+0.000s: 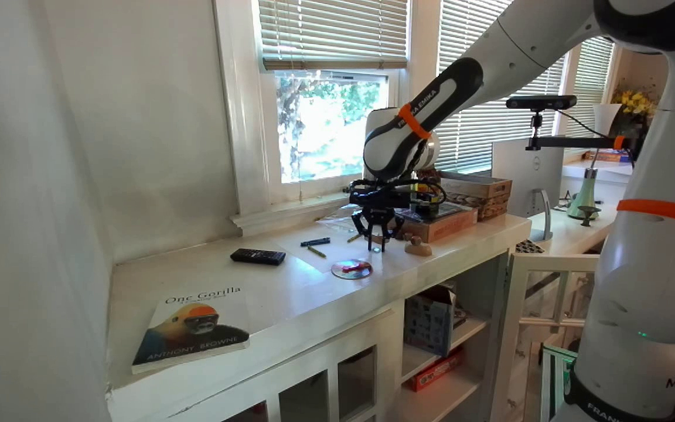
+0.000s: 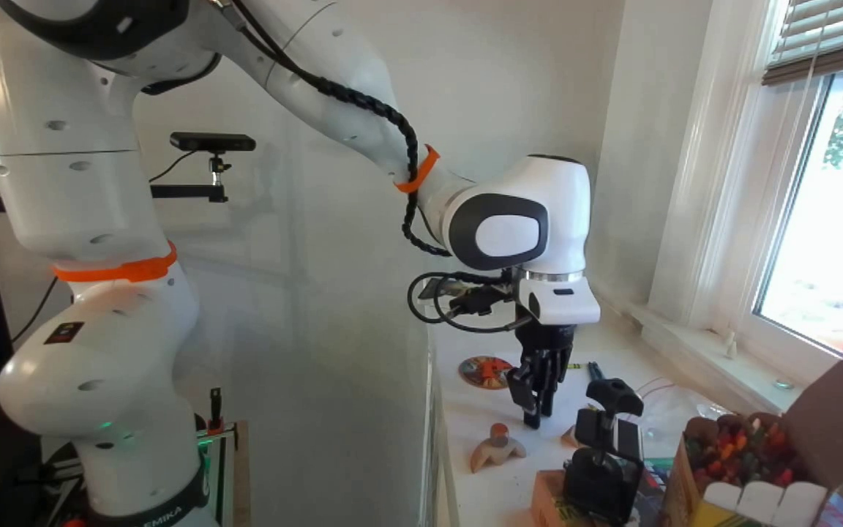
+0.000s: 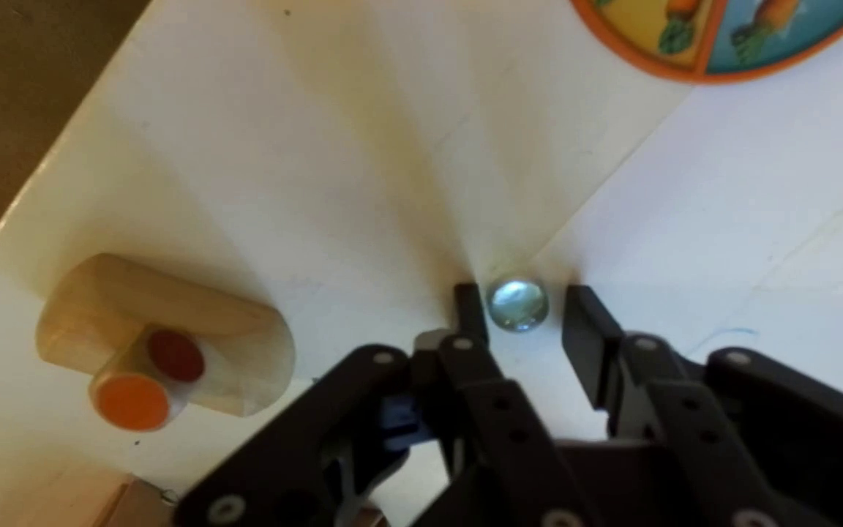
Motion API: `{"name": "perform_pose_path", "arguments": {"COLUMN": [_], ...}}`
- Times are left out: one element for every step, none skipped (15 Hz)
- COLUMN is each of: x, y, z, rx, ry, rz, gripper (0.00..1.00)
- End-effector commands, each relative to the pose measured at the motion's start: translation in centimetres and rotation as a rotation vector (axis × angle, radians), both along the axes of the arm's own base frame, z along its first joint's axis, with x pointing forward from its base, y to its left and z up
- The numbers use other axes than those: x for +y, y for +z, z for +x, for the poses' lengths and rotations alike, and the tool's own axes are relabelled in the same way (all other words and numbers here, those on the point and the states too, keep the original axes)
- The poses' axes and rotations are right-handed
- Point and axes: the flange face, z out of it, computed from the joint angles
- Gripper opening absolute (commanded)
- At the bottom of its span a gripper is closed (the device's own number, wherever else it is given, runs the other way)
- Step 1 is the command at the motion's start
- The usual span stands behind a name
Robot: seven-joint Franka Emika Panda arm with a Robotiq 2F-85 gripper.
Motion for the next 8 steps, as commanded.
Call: {"name": "perform_pose_path", "arguments": {"x": [-0.2, -0.3, -0.3, -0.3, -0.1, 0.0, 0.1, 0.6], "y": [-0.4, 0.2, 0.7, 1.5, 2.1, 3.4, 4.2, 5.1], "z": [-0.2, -0.2, -0.2, 0.0, -0.1, 0.0, 0.2, 0.4], "rx": [0.002, -0.009, -0.018, -0.023, -0.027, -0.05, -0.069, -0.103], "ry": [0.004, -0.001, -0.003, 0.007, 0.01, 0.012, 0.015, 0.025], "rz": [0.011, 0.012, 0.009, -0.011, -0.015, -0.029, -0.04, -0.06], "gripper": [0.07, 0.01, 0.02, 0.05, 0.05, 0.05, 0.05, 0.05]}}
